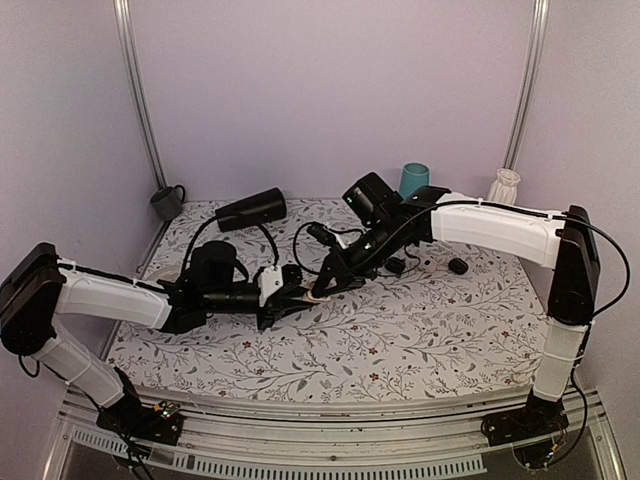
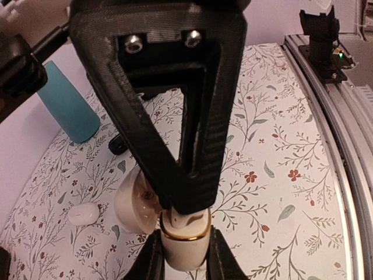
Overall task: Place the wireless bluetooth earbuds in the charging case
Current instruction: Insert the left earbud into the left side groove of the charging case, then adjust the right earbud at the center of the board.
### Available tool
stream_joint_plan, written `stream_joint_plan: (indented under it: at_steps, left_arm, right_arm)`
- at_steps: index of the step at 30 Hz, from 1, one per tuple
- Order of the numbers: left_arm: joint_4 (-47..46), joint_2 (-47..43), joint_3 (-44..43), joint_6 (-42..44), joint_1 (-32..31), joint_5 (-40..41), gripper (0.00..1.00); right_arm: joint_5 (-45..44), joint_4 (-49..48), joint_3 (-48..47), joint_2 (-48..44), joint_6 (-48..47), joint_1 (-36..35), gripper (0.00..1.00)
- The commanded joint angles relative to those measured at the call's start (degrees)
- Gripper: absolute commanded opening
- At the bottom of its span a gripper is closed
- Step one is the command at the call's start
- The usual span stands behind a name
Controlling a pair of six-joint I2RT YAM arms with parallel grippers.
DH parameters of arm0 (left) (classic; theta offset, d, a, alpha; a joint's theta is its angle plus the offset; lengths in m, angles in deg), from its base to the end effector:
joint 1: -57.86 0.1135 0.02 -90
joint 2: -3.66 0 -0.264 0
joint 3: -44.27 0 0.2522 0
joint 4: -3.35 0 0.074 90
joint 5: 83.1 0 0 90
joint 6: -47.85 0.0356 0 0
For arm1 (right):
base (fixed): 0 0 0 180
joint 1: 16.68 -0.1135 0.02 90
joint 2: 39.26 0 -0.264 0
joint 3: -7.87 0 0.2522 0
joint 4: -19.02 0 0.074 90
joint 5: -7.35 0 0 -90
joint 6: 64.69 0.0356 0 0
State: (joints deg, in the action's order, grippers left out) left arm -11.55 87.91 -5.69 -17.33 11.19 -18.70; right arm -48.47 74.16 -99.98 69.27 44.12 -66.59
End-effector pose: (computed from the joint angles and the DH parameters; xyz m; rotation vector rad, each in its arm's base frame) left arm 0.1960 -0.2302 0.1989 1.3643 1.3698 -0.6820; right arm 0.2514 0.3298 0.2752 -0.9853 2.5736 1.1724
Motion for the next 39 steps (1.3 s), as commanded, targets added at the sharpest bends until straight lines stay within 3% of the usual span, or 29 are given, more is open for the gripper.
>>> stream_joint_plan:
  at_steps: [1, 6, 23, 30, 39]
  left_arm:
    - [-9.5, -0.7, -0.1, -0.8, -2.4, -2.5, 0.0]
    - [-11.6, 0.0, 0.5, -1.9, -2.5, -2.1, 0.0]
    - [-17.2, 2.9, 2.0, -8.4, 0.1, -2.8, 0.0]
    - [-18.0, 3.5, 1.8, -11.5, 2.6, -4.8, 0.0]
    - [-17.7, 2.2, 1.6, -16.8, 5.8, -1.2, 0.0]
  right_arm:
    - [-2.0, -2.0, -1.2, 2.6, 2.0, 0.4, 0.16]
    - [-2.6, -1.8, -1.4, 2.6, 2.5, 0.5, 0.18]
    - [-6.3, -6.3, 3.4, -4.0, 3.0, 0.5, 0.42]
    - [-10.2, -13.4, 12.9, -13.5, 1.5, 0.5, 0.51]
    - [-16.8, -27.6, 34.1, -25.6, 0.5, -0.8, 0.56]
